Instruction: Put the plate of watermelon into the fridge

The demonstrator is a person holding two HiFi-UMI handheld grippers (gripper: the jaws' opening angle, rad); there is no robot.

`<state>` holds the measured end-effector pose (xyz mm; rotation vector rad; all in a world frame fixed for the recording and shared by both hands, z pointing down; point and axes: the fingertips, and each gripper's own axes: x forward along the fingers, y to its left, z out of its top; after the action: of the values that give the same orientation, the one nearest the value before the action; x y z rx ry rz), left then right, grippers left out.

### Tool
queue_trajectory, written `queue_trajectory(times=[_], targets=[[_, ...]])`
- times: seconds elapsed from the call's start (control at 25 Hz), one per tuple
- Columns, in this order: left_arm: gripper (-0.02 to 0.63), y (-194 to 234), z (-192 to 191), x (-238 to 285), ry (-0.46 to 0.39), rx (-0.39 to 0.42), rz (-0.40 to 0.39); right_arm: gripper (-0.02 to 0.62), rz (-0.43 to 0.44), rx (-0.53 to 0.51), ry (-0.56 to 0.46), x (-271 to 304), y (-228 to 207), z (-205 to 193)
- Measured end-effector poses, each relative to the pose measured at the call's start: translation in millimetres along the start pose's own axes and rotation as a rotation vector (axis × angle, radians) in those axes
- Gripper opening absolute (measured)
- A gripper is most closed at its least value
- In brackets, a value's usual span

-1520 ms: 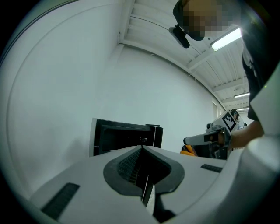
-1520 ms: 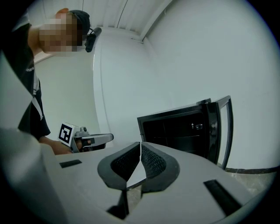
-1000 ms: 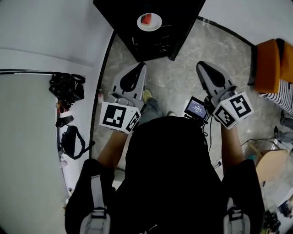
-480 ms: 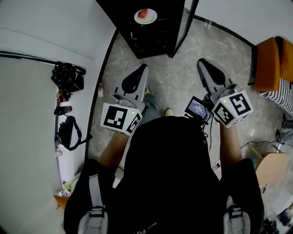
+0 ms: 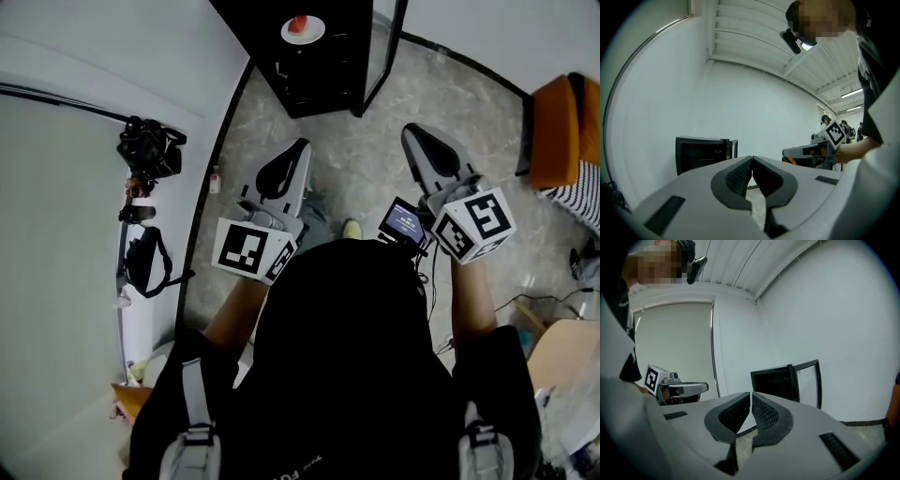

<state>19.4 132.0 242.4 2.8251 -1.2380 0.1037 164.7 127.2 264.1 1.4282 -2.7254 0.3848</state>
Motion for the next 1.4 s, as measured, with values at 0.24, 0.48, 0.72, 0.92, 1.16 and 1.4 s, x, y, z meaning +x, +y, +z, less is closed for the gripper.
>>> queue_trajectory(times=[0.24,0.48,0.72,0.92,1.16,1.4], targets=[[0.012,-8.8,6.5,-18.7,-0.006,-0.003,0.018,0.021,0.003,0.003,-0.011,-11.5,9.5,0.4],[0.012,-6.7,7.3,-24.8,-0.012,-0.002,0.030,0.021,0.007,0.002,0.008,-12.1,15.6,-3.3],[0.012,6.2,6.3,-30.3,-0.017,-0.004,0.037,0.021,-0.004,-0.003,0.027,-2.4,20.1,-6.7],[0.012,19.2,5.5,-36.2,-0.012,-0.003,0.056,0.021,-0.015,0.008,0.036,4.8,21.8,-10.7],[0.012,37.0,5.3,-44.1,-0.017,-0.004,0.075,0.020,-0.002,0.000,0.042,19.3,31.3,-11.0],[0.012,42.8,4.9,-42.3,-0.021,-0.006,0.081,0.021,0.001,-0.009,0.040,26.4,31.0,-8.4]])
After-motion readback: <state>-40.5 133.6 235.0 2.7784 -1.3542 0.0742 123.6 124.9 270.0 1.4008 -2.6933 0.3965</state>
